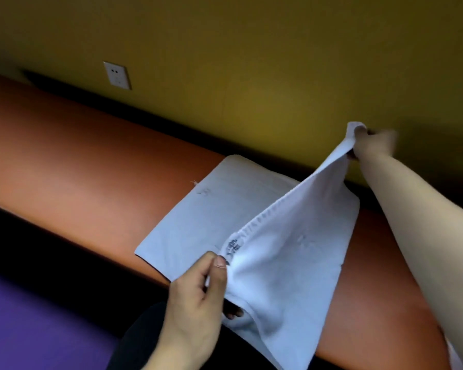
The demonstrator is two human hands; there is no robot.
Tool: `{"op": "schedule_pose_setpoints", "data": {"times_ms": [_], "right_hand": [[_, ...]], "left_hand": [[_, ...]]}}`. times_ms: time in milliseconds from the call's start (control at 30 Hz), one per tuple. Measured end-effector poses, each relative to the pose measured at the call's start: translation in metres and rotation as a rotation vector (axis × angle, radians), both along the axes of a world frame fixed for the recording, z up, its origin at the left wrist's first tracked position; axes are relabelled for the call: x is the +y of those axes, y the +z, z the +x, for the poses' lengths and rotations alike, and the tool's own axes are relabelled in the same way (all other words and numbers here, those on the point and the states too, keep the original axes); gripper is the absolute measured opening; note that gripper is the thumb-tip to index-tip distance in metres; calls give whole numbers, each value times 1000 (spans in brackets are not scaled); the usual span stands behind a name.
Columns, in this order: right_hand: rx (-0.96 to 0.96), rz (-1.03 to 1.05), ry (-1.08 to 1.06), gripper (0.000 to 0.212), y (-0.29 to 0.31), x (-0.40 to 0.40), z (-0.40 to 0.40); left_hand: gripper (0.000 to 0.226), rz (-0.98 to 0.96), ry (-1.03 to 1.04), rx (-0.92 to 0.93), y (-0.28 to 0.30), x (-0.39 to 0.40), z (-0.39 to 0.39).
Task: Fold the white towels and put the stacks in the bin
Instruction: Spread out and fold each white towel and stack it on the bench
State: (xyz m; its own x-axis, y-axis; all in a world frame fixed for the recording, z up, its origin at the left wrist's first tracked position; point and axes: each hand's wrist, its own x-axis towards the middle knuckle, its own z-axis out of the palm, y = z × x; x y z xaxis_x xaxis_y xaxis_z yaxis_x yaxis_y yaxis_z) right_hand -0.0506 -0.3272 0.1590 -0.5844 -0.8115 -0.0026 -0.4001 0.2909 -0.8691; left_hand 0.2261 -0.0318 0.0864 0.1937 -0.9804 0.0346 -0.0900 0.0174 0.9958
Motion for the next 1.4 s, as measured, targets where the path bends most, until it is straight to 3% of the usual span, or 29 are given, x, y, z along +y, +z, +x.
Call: {"op": "schedule_pose_setpoints", "data": {"times_ms": [200, 300, 467, 667, 833, 1000, 1133, 1200, 1333, 1400], "right_hand": [[99, 4, 116, 33, -25, -65, 93], [136, -13, 185, 23, -42, -80, 131], [107, 96, 366, 32, -84, -84, 154], [58, 102, 379, 22, -147, 62, 115], [229, 142, 213, 14, -178, 222, 74], [153, 312, 45, 20, -199, 330, 63], [81, 540, 64, 46, -195, 352, 84], [-8, 638, 76, 42, -199, 351, 94], [-420, 427, 5, 7, -206, 347, 99], [-416, 327, -38, 8, -196, 351, 87]], "left_hand": [[38, 126, 196, -30, -32, -32, 75], [34, 209, 226, -136, -47, -45, 102], [28, 418, 195, -388, -91, -69, 142], [33, 482, 189, -614, -126, -80, 162], [35, 447, 190, -865, -129, -80, 155], [40, 468, 160, -747, -128, -77, 147], [28, 620, 87, -640, -118, -81, 150], [23, 634, 72, -593, -114, -81, 149], [11, 558, 133, -193, -89, -70, 134], [8, 514, 150, -89, -71, -62, 129]]}}
